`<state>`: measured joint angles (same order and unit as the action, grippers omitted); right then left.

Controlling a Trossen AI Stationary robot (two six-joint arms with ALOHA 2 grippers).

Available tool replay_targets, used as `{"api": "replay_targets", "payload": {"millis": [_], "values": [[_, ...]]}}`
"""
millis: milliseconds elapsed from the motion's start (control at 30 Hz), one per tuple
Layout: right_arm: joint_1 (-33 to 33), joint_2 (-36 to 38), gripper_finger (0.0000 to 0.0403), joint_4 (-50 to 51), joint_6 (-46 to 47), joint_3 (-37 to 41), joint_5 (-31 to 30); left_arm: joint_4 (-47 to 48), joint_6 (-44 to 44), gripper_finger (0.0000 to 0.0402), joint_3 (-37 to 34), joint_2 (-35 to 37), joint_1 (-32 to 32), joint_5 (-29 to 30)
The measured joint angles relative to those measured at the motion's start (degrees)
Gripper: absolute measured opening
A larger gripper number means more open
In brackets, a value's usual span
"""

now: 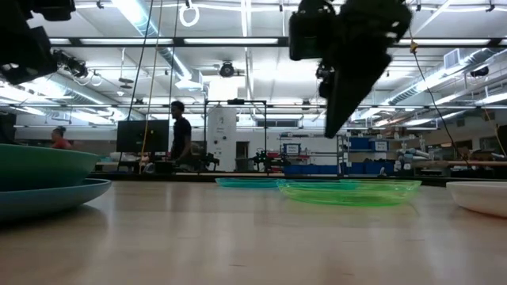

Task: Stack plastic plates
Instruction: Stack the white plate on top of the black plate

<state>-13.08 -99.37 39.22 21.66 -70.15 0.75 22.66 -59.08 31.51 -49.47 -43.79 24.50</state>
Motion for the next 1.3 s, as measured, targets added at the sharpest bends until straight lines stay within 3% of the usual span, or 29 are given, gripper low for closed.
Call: {"api": "replay_targets", "payload": {"millis": [333,567,733,933,1300], "values": [[-6.81,0.5,0.0229,10.56,5.77,0.0,0.36,-2.67,9.88,0.0169,0.0,-0.02,0.13,4.53],[-11.99,1.17,0.0216,16.06,10.86,0.57,0.05,-3.4,10.91,0.0169,0.0,-0.02,1.1,4.64],[-14.92,3.5,0.0198,19.33,16.36,4.77,-3.5,-3.55,11.54,0.0169,0.0,-0.02,1.25,4.64],[-16.27,11.57,0.0181,19.04,24.0,11.49,-5.38,-3.86,12.38,0.0169,0.0,-0.02,1.25,4.64],[-16.9,26.75,0.0174,15.34,33.94,25.22,-3.18,-4.55,10.28,0.0169,0.0,-0.01,1.25,4.64]]}}
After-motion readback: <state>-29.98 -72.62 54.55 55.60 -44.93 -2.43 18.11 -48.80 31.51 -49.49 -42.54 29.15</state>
